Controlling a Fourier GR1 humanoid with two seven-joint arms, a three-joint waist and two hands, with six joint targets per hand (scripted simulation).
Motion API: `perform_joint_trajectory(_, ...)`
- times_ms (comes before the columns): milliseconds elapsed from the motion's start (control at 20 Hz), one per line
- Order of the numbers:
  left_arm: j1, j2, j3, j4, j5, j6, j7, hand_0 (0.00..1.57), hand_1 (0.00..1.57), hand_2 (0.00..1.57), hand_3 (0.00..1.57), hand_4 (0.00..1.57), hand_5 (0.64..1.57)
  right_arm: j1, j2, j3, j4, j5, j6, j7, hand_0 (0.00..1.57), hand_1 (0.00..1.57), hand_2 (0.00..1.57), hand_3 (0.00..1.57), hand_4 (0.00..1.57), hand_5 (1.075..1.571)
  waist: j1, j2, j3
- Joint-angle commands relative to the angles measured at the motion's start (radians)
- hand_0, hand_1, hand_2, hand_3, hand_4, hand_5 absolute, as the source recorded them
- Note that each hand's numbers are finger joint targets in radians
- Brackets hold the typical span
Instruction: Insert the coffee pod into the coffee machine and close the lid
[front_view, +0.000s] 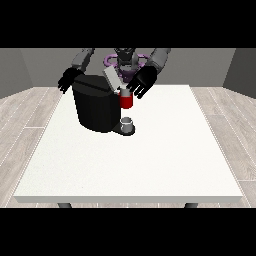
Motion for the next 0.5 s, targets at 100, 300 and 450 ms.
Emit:
perform_joint_trajectory(100,0.025,0.023,0.007,0.015,-0.015,0.025,-0.03,1.06,1.06,1.11,0.94,0.39,1.571,0.027,-0.002,0.013,-0.037,0.0,0.009,0.013,0.0,0.0,0.0,0.0,0.4,1.571,-0.018,0.002,-0.0006)
perform_joint_trajectory(300,0.04,-0.023,-0.013,-0.002,-0.026,0.032,-0.021,1.05,1.05,1.12,0.96,0.36,1.571,-0.008,-0.004,-0.005,-0.002,-0.002,-0.01,0.036,0.0,0.0,0.0,0.0,0.41,1.571,0.026,-0.023,-0.0006)
perform_joint_trajectory(450,-0.008,0.033,-0.007,0.0,-0.028,-0.01,-0.055,1.07,1.07,1.12,0.93,0.37,1.571,-0.022,0.008,0.003,0.005,0.014,-0.024,-0.001,0.0,0.0,0.0,0.0,0.43,1.571,0.015,0.021,-0.0005)
